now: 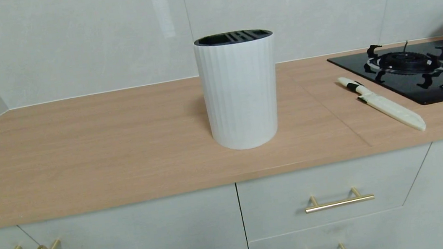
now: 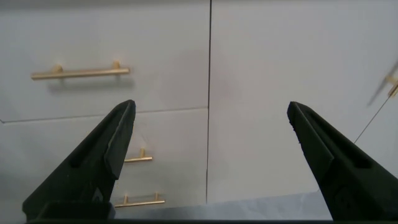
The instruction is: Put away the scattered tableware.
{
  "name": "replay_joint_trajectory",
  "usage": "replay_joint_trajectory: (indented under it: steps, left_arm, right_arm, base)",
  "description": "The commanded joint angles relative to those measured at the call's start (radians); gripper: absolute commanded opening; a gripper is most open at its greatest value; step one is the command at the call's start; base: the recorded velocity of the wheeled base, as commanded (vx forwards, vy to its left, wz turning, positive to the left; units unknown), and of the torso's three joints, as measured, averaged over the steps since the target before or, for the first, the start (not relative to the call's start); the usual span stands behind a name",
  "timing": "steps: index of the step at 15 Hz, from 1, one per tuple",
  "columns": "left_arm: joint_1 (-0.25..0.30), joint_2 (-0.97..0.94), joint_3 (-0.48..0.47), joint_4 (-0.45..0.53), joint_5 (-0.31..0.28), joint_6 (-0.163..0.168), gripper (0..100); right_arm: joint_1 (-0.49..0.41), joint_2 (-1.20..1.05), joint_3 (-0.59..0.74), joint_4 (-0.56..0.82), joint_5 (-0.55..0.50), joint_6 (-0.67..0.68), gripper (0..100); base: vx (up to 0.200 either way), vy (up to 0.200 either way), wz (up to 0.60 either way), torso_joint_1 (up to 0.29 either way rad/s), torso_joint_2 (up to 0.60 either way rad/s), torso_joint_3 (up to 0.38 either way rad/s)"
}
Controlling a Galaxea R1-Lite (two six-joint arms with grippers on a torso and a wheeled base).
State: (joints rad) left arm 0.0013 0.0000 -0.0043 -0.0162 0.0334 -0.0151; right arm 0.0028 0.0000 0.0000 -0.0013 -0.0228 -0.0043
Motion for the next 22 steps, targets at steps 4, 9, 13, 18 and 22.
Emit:
replay_joint_trajectory:
  steps: [4, 9, 13, 18, 22]
  left_arm:
    - [0.0, 0.0, 0.0, -0.001, 0.002, 0.0, 100]
    - [0.0, 0.0, 0.0, -0.001, 0.002, 0.0, 100]
    - [0.0, 0.0, 0.0, -0.001, 0.002, 0.0, 100]
    - [0.0, 0.0, 0.0, -0.001, 0.002, 0.0, 100]
    - [0.0, 0.0, 0.0, -0.001, 0.003, 0.0, 100]
  right_arm:
    - [-0.001, 0.002, 0.0, 0.0, 0.0, 0.0, 100]
    - [0.0, 0.002, 0.0, 0.0, 0.0, 0.0, 100]
    - [0.0, 0.002, 0.0, 0.0, 0.0, 0.0, 100]
    - [0.0, 0.002, 0.0, 0.0, 0.0, 0.0, 100]
    - [0.0, 0.002, 0.0, 0.0, 0.0, 0.0, 100]
  base:
    - [0.0, 0.0, 0.0, 0.15, -0.47, -0.316]
    - [0.0, 0.0, 0.0, 0.181, -0.48, -0.306]
    - [0.0, 0.0, 0.0, 0.201, -0.51, -0.306]
    - [0.0, 0.0, 0.0, 0.23, -0.53, -0.312]
    - [0.0, 0.0, 0.0, 0.256, -0.58, -0.321]
